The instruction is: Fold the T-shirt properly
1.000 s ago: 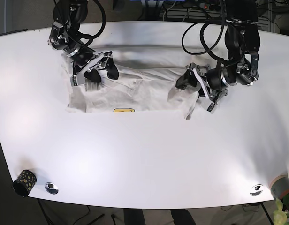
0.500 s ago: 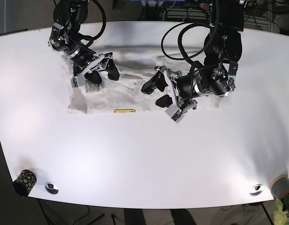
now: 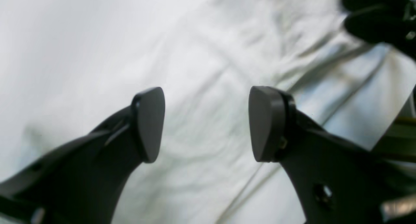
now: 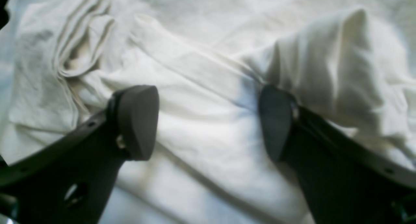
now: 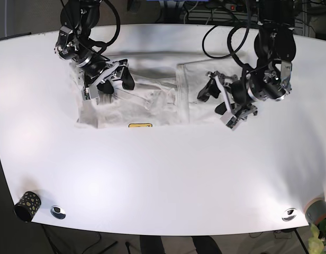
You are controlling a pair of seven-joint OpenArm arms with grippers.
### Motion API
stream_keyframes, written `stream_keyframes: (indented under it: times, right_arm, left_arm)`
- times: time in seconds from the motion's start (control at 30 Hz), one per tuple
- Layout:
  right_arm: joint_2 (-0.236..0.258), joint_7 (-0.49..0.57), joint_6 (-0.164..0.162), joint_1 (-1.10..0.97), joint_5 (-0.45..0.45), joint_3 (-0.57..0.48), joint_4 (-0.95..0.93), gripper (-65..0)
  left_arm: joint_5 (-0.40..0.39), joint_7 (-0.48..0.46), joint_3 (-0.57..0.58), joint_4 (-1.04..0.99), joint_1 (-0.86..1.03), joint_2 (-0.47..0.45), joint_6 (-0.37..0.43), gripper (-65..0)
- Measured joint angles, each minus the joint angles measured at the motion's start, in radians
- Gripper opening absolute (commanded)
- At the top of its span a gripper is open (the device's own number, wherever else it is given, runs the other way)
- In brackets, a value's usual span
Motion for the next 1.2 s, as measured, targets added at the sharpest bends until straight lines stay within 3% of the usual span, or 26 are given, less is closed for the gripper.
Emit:
stream_keyframes:
  times: [0.1, 0.27, 0.33, 0.47, 0.7, 0.93, 1.2]
  right_arm:
    - [0.002, -0.078, -0.009, -0.008, 0.06, 0.014, 0.04, -17.8]
    - [0.008, -0.177, -0.025, 0.011, 0.211, 0.139, 0.092, -17.8]
    - [0.013, -0.237, -0.026, 0.036, 0.262, 0.189, 0.098, -17.8]
    - [0.069, -0.32, -0.023, 0.101, 0.346, 0.275, 0.086, -17.8]
    - [0.182, -0.334, -0.026, 0.191, 0.355, 0.331, -0.104, -18.2]
    - [0.301, -0.323, -0.022, 0.262, 0.359, 0.332, -0.354, -18.2]
    - [0.273, -0.283, -0.008, 0.262, 0.388, 0.308, -0.43, -18.2]
  left_arm:
    - [0.001, 0.0, -0.099, 0.023, 0.051, -0.008, -0.039, -28.6]
    - [0.009, -0.003, -0.266, 0.023, 0.099, -0.007, -0.212, -40.8]
    - [0.011, -0.001, -0.305, 0.016, 0.107, -0.003, -0.221, -46.0]
    - [0.014, -0.003, -0.326, -0.047, 0.1, 0.012, -0.222, -53.1]
    - [0.012, -0.125, -0.316, -0.161, 0.105, 0.023, -0.222, -53.3]
    - [0.006, -0.134, -0.269, -0.243, 0.096, 0.019, -0.222, -53.2]
    - [0.056, -0.152, -0.273, -0.298, 0.071, 0.006, -0.233, -53.2]
